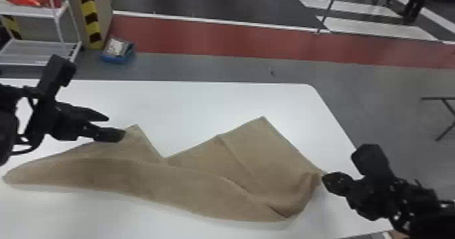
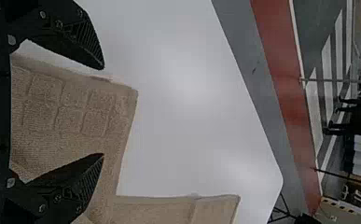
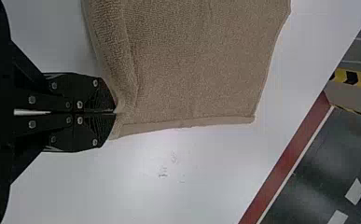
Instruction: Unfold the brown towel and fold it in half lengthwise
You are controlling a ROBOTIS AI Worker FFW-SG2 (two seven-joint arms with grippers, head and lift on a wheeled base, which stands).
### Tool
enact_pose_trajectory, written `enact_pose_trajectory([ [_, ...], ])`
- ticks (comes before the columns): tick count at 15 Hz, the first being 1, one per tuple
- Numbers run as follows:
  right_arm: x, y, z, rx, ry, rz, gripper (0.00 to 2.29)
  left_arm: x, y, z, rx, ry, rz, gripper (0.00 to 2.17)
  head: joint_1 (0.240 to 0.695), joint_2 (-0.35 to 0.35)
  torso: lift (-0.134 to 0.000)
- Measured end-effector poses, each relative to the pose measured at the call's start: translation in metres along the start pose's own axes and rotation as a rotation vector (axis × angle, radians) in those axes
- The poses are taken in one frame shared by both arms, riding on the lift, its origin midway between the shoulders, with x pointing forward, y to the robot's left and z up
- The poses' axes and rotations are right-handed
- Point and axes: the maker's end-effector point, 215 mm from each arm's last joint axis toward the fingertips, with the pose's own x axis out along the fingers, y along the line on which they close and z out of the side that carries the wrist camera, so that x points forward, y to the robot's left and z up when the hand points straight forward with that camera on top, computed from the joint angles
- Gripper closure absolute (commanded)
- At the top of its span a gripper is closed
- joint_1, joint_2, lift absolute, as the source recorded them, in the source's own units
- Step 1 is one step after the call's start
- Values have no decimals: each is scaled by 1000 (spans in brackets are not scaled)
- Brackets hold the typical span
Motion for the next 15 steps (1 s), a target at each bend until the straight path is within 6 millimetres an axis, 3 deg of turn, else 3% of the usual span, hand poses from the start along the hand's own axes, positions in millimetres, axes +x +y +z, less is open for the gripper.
enact_pose_trajectory([
  [8,-1,1,-7,-5,13,-3,1686,44,-5,4,46,-6,18,275,695,-271,-123],
  [15,-3,1,-15,-6,24,-4,1686,69,-5,6,122,3,53,448,695,-294,-123],
])
